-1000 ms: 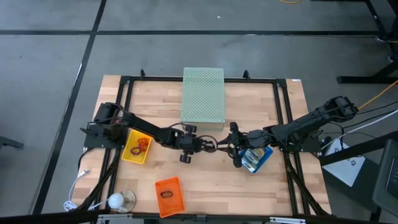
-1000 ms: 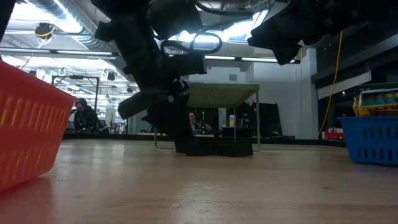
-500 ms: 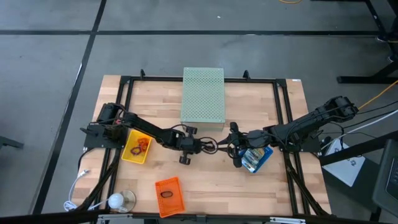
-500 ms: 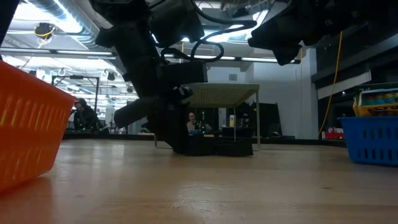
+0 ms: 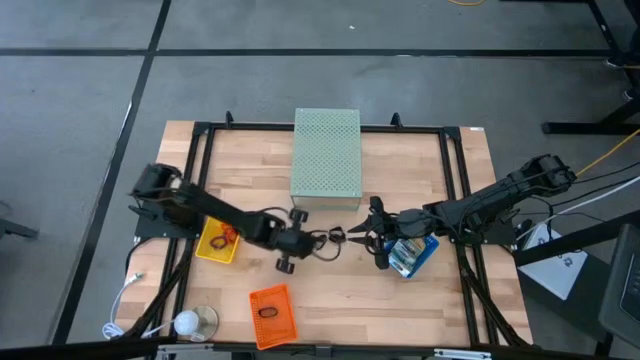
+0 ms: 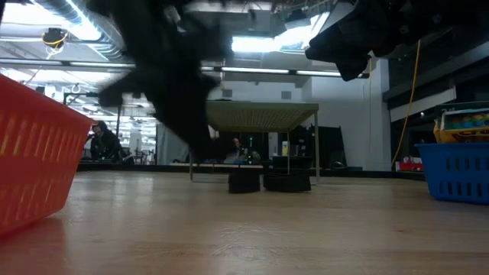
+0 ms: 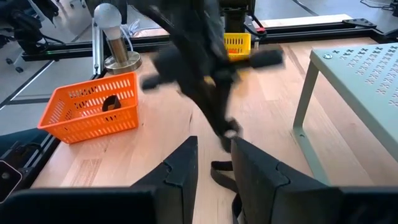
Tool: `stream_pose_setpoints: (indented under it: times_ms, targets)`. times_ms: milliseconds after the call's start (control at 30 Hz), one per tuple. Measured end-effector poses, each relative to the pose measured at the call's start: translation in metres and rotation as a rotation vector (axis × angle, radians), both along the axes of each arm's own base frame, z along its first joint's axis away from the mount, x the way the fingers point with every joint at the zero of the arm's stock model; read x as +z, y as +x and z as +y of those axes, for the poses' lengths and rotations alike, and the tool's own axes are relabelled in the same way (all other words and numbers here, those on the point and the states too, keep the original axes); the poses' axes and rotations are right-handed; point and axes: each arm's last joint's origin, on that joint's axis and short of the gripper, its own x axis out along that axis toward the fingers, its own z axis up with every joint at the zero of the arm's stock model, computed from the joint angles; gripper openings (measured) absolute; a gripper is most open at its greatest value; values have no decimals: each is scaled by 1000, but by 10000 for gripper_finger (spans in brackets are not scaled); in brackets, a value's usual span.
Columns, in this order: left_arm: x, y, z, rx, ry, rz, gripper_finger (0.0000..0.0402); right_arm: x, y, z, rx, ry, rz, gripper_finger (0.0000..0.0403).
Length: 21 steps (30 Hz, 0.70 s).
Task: Pick & Place Office Desk Supplies
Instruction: Put the black rubber band into the orange bin
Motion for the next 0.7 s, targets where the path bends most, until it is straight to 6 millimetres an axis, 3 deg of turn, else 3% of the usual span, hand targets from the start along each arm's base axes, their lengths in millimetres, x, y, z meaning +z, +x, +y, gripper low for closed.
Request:
stream_pose_setpoints:
  times_ms: [300,500,700]
  targets:
    - [58,-47,-56,-145,-136,-115,2,0,0,0,-1,0,1,98]
    - [71,-78,-99,-293,-343,-91,2,0,0,0,-1,1,1,98]
    - [75,-90,-131,-419,-500,-96,1,0,0,0,-2,3,1,98]
